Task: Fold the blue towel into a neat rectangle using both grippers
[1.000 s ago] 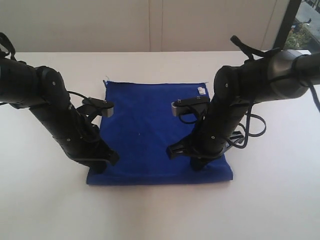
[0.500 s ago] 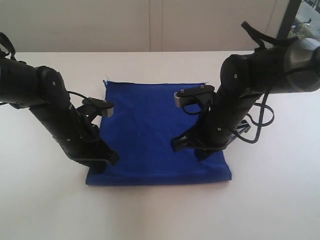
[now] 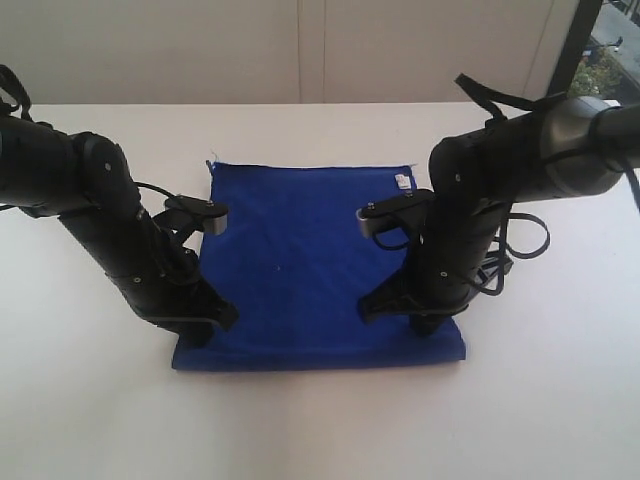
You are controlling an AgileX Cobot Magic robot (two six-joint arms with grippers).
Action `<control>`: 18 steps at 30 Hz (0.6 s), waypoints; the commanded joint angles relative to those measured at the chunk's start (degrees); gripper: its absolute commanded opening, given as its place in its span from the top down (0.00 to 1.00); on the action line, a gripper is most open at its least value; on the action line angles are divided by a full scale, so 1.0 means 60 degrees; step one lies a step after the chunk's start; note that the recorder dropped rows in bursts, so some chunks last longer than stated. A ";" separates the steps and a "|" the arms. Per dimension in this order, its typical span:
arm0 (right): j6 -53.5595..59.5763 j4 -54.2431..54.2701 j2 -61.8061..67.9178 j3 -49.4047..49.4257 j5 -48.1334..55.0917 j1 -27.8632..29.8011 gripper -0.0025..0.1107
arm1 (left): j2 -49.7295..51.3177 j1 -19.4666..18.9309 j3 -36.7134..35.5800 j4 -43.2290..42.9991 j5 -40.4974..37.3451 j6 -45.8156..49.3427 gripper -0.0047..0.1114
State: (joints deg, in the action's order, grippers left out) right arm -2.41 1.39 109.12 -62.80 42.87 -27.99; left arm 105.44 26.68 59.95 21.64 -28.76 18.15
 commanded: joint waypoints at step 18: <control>-0.0134 -0.0963 0.0177 0.0031 0.0524 0.0007 0.98 | 0.0041 0.0047 -0.0085 0.0030 -0.0175 -0.0025 0.96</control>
State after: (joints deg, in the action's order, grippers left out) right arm -2.97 -2.44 109.40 -62.90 45.94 -27.99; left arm 105.44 26.68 59.95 21.64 -28.76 18.15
